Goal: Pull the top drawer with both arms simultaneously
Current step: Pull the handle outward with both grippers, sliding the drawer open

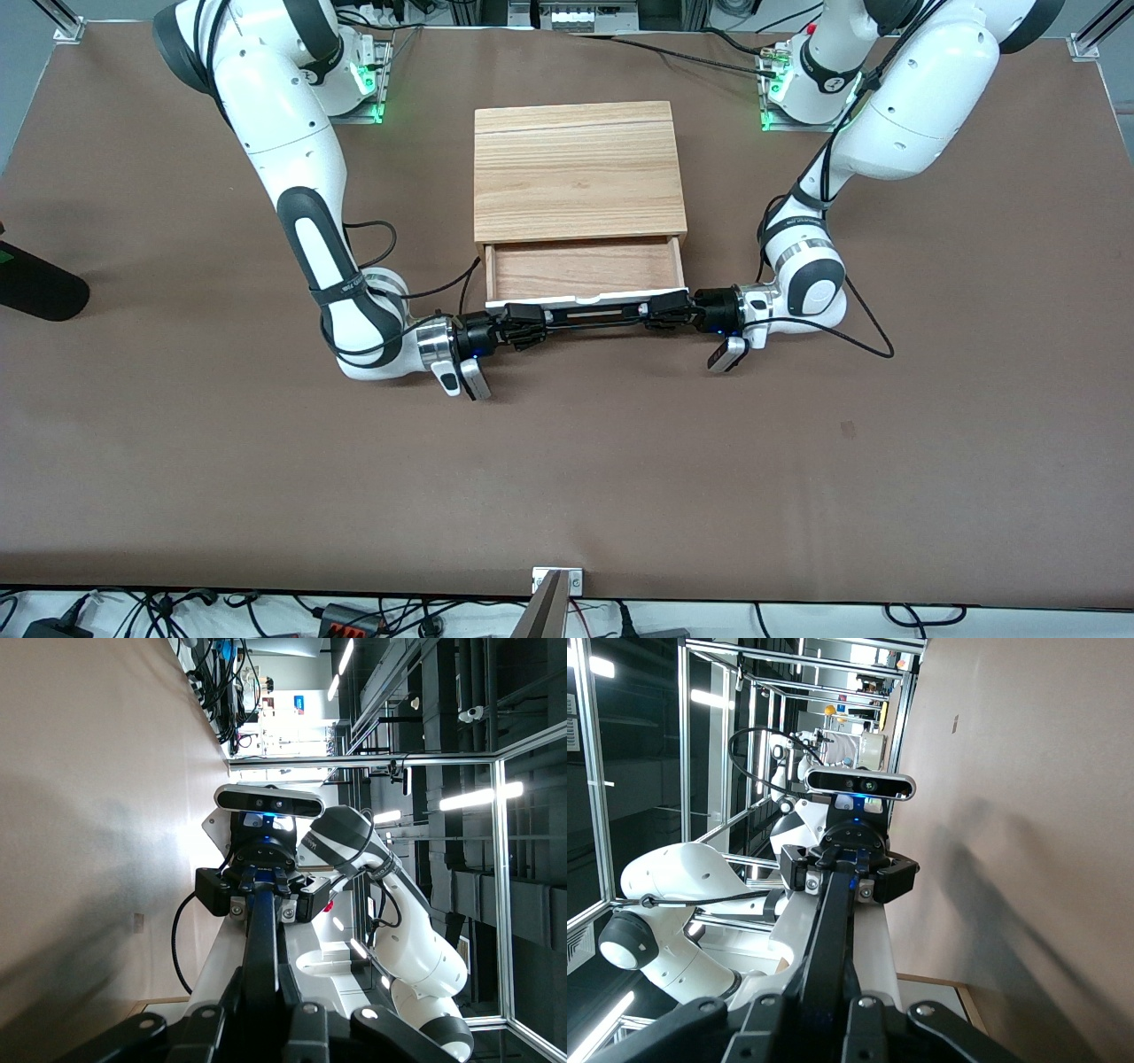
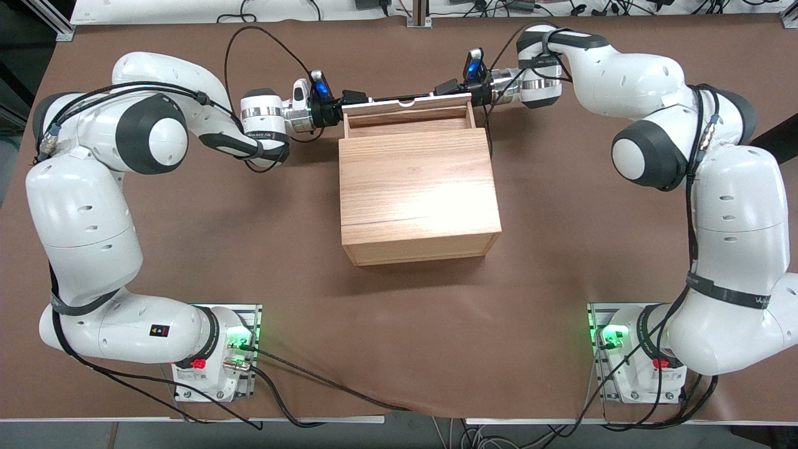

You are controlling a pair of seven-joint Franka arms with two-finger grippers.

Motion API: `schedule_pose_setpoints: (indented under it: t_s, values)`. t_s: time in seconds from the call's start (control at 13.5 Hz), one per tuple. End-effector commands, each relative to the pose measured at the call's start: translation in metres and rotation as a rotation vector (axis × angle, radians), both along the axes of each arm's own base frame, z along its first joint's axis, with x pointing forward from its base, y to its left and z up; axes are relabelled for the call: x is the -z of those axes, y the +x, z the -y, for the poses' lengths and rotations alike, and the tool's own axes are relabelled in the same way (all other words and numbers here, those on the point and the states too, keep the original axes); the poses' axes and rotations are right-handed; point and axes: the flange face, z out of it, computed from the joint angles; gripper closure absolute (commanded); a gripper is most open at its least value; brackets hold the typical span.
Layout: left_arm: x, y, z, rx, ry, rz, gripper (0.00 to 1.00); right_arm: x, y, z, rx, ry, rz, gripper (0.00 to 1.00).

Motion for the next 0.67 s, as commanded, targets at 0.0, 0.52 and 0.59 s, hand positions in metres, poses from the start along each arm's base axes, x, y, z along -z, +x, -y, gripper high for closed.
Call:
schedule_pose_setpoints:
  t_s: [0.0, 0.52, 0.59]
  values:
    - [0.013, -0.005, 0.001, -0.015, 0.032, 0.041, 0.97, 0.003, 0.03, 0.027, 0.093, -0.006, -0.013, 0.58]
    - [0.007, -0.001, 0.001, -0.016, 0.022, 0.018, 0.0, -0.004, 0.032, 0.027, 0.09, -0.015, -0.078, 0.0]
    - [0.003, 0.004, 0.0, -0.018, 0.019, -0.002, 0.0, -0.008, 0.033, 0.027, 0.089, -0.014, -0.073, 0.0]
